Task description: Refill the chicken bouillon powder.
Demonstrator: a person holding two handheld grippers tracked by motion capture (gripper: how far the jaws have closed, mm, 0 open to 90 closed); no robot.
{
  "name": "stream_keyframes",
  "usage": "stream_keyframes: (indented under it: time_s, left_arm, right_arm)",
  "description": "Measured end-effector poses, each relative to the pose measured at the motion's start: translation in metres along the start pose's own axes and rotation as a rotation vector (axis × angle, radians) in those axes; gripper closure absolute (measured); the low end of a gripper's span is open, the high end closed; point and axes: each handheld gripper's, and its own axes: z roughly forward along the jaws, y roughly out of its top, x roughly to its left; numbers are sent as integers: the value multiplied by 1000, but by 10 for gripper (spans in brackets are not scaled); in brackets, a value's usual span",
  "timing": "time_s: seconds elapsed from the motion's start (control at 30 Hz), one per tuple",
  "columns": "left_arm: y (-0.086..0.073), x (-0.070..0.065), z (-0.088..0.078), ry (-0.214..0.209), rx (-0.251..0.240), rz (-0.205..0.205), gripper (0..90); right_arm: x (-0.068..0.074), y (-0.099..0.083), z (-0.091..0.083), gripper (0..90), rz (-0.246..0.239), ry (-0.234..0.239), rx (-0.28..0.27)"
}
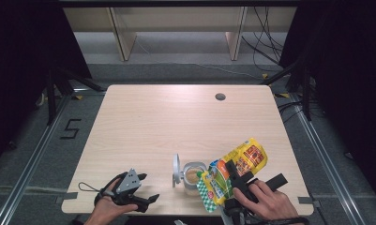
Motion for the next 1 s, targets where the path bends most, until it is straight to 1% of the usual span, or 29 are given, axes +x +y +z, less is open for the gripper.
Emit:
stream_keyframes:
  time_s: [0.03,0.07,0.1,0.17,0.2,0.23,0.27,0.3,0.33,0.37,0.4,0.43,0.47,0.5,0.53,0.57,0.6,0.63,0.67,0.7,0.73,0.77,0.8,0.83,0.87,0.9,0.93,0.97,1.0]
  left_arm:
    - [0,0,0,-3,3,-1,152]
    - [0,0,0,-5,4,-4,152]
    - [0,0,0,-5,4,-3,152]
    - [0,0,0,-1,0,1,152]
    - [0,1,0,-7,0,23,152]
    - [1,1,0,-9,-1,23,152]
    - [0,0,0,-3,1,-1,152]
    - [0,0,0,-4,2,-1,152]
    - [0,0,0,-6,4,-3,152]
    - [0,0,0,-6,4,-3,152]
    - [0,0,0,-4,-1,2,152]
    - [1,1,0,-9,-1,24,152]
    - [1,1,0,-9,-1,21,152]
    - [1,1,0,-9,0,21,152]
    - [1,1,0,-7,0,22,152]
    - [0,0,0,-1,2,-3,152]
    - [0,0,0,-1,1,0,152]
    - [1,1,0,-9,0,16,152]
    - [1,1,0,-9,-1,22,152]
    - [0,-1,0,-8,-9,-8,152]
    - [0,-1,0,-6,-13,-11,152]
    - [0,0,0,-7,-15,-3,152]
    - [0,-1,1,-8,-16,-9,152]
    - [0,0,0,-8,-16,7,152]
    - [1,1,-1,-9,0,24,152]
    - [0,-1,1,-7,-15,-19,152]
    - [0,0,0,-6,0,-2,152]
    - [0,0,0,-7,0,-2,152]
    - [0,0,0,-7,-1,-3,152]
  right_arm:
    - [-1,-1,0,664,5,12,-8]
    - [-2,-2,1,664,-18,-2,-10]
    - [-2,-2,1,664,-5,11,-17]
    - [0,-4,2,665,23,8,-23]
    - [0,-5,3,665,36,10,-31]
    - [1,-7,4,665,46,17,-34]
    - [2,-8,4,665,56,23,-36]
    - [3,-9,5,666,69,24,-38]
    - [6,-10,5,666,121,28,-38]
    - [8,-11,7,666,171,19,-70]
    - [6,-14,8,666,159,28,-83]
    - [8,-16,9,666,209,22,-106]
    - [10,-17,10,667,234,28,-111]
    - [12,-17,10,668,250,28,-115]
    - [10,-17,11,669,236,37,-123]
    - [12,-18,12,669,257,33,-133]
    - [13,-19,12,669,281,51,-136]
    - [14,-19,13,670,302,38,-152]
    - [14,-20,14,670,301,40,-158]
    - [17,-19,14,670,318,51,-153]
    - [19,-18,14,672,348,61,-141]
    - [17,-20,16,672,315,52,-161]
    - [17,-20,15,674,332,64,-154]
    - [19,-20,16,676,340,66,-165]
    - [20,-21,16,679,372,83,-161]
    - [20,-21,18,680,396,78,-188]
    - [21,-22,19,682,423,85,-198]
    - [21,-22,19,684,427,93,-210]
    - [23,-23,19,685,465,94,-211]
